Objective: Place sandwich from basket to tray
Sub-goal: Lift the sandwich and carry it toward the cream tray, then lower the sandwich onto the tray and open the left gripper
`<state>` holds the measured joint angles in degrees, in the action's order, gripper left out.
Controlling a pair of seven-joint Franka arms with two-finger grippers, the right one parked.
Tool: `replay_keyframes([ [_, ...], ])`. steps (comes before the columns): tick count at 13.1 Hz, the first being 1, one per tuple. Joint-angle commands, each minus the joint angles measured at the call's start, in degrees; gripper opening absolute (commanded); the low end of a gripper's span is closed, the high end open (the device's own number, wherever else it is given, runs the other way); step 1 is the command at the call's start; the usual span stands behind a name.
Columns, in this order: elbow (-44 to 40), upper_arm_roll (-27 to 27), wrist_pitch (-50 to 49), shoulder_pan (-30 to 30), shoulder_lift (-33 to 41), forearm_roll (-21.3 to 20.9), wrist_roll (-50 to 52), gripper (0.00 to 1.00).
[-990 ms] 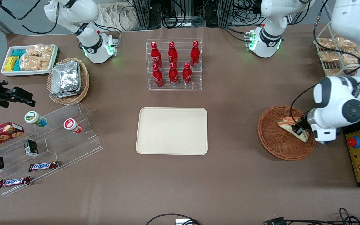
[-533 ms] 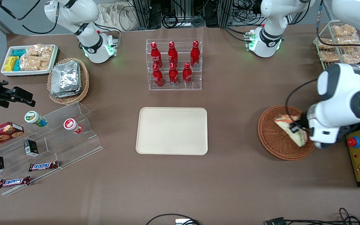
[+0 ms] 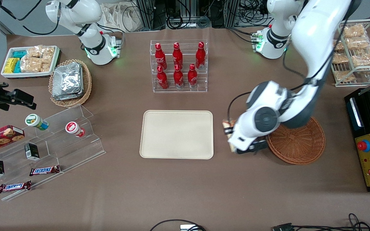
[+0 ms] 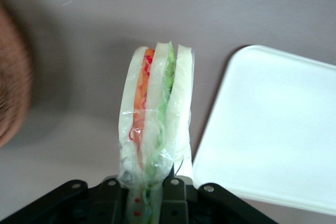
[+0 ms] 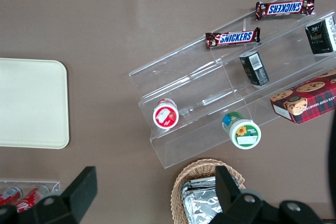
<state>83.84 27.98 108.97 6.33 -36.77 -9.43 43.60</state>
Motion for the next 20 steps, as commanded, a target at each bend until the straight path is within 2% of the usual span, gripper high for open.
replay_keyframes([
  [1, -5.4, -0.3, 4.5, 4.3, -6.4, -3.4, 0.3, 0.0],
  [5, -5.1, -0.2, 6.6, 6.8, -10.4, -3.6, -0.5, 0.0],
  [7, -4.9, -0.3, 6.2, 10.1, -10.4, -4.1, -0.5, 0.0],
  [10, -4.2, -0.4, 6.3, 11.7, -10.9, -4.7, -2.5, 0.0],
  [11, -3.9, -0.4, 5.8, 11.8, -10.9, -6.8, -2.7, 0.35],
  [12, -3.4, -0.4, 5.6, 11.3, -10.9, -7.7, -2.9, 0.98],
  [15, -3.5, -0.7, 4.2, 10.3, -9.0, -7.8, -2.1, 1.0],
  [18, -3.3, -0.7, -6.7, 8.7, -1.3, -7.9, -1.9, 1.0],
  [20, -0.9, -0.6, -8.2, 7.5, 3.4, -6.7, -1.3, 1.0],
])
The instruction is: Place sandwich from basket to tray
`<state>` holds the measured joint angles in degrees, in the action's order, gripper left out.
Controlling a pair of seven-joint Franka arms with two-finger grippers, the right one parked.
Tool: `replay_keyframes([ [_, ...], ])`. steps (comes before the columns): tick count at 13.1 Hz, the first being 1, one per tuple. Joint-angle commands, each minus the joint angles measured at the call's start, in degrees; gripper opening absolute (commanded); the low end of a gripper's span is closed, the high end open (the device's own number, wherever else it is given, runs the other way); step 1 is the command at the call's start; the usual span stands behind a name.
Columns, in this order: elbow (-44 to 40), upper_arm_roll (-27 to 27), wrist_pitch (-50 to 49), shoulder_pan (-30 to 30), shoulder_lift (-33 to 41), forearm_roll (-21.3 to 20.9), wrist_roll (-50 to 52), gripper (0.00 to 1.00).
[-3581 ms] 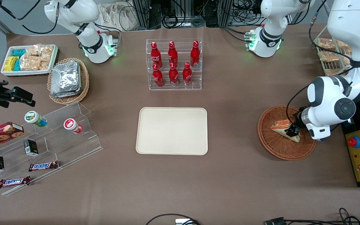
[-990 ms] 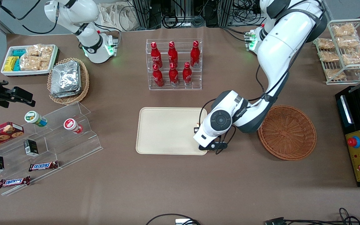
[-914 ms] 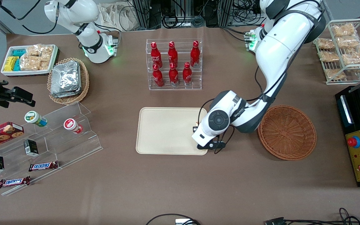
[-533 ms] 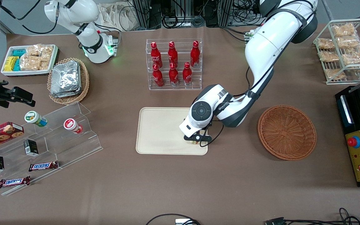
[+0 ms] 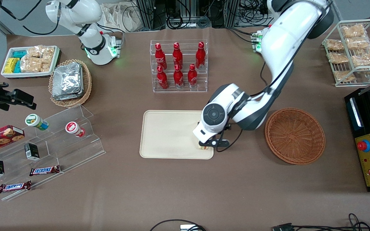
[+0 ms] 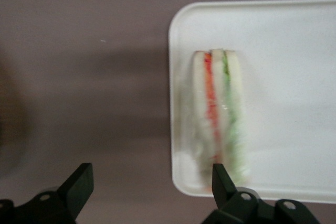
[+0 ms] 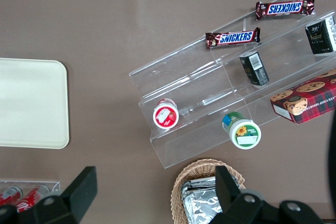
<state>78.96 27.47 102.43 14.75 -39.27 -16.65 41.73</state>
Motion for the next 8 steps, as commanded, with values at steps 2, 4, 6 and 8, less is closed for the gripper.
replay_keyframes([
  [2, 11.8, 0.3, 1.1, -4.7, 11.1, 0.7, 0.5, 1.0],
  [4, 22.3, 0.2, 7.2, -6.9, 17.5, 1.0, 0.1, 1.0],
  [6, 29.6, 0.3, 9.9, -9.9, 22.9, 1.4, -2.8, 1.0],
  [8, 30.3, 0.1, 9.1, -11.0, 25.3, 4.2, -6.7, 1.0],
])
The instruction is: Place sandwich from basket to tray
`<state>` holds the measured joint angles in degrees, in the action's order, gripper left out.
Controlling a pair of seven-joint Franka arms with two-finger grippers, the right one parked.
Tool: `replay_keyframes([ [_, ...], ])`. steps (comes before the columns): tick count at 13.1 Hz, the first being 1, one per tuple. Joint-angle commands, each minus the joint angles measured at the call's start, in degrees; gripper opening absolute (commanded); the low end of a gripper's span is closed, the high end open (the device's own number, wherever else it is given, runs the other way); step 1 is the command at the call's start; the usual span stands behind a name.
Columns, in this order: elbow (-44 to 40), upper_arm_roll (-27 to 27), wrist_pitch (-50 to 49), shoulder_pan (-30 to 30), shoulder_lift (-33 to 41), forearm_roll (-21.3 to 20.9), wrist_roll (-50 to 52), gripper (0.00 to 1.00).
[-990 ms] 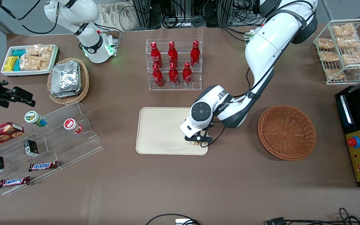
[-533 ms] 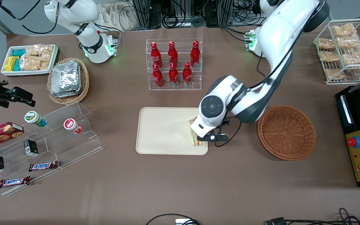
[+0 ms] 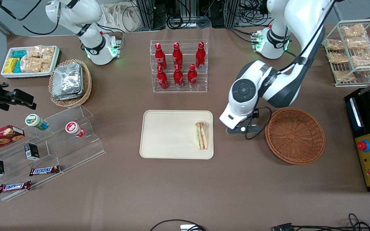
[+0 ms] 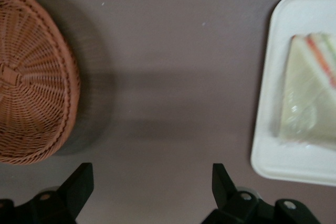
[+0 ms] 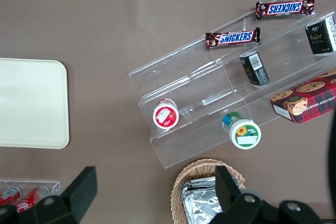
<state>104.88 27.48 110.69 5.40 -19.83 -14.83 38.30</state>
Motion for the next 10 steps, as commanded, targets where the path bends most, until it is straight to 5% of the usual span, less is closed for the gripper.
replay_keyframes([
  [1, 4.1, 0.2, 0.7, -3.2, 6.2, 3.1, -4.4, 1.0],
  [7, 5.1, 0.1, -2.5, -14.9, 13.2, 6.7, -20.4, 1.0],
  [10, 13.4, -0.1, -1.8, -20.6, 22.0, 7.4, -25.1, 1.0],
])
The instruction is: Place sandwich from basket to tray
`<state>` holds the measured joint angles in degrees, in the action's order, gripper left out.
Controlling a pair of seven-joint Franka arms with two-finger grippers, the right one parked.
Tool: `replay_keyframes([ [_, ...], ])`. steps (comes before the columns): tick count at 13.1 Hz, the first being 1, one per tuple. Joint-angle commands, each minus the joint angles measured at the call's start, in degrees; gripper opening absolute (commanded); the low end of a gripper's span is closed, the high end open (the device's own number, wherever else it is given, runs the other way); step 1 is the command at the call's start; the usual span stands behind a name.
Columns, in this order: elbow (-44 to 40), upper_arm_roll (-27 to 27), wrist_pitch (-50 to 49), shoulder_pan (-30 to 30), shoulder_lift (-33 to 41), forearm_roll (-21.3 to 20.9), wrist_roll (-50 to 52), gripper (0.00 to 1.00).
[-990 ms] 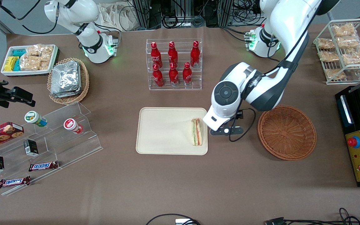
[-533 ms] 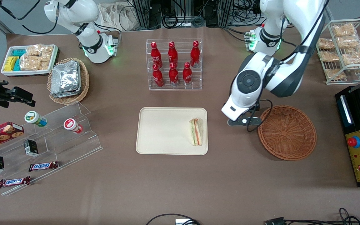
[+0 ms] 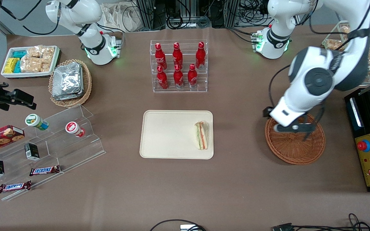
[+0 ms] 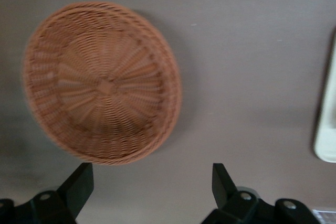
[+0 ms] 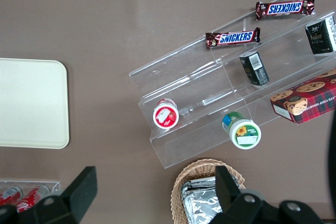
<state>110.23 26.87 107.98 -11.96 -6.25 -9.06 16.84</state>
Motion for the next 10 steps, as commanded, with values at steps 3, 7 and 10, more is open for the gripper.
replay_keyframes([
  [3, 4.9, 0.4, -1.4, -8.9, 9.8, 4.8, -10.0, 1.0],
  [7, -13.1, 0.5, -12.1, -12.3, -1.9, 5.2, -10.2, 1.0],
  [10, -23.7, 0.3, -18.3, -12.8, -8.5, 4.1, -9.3, 1.0],
])
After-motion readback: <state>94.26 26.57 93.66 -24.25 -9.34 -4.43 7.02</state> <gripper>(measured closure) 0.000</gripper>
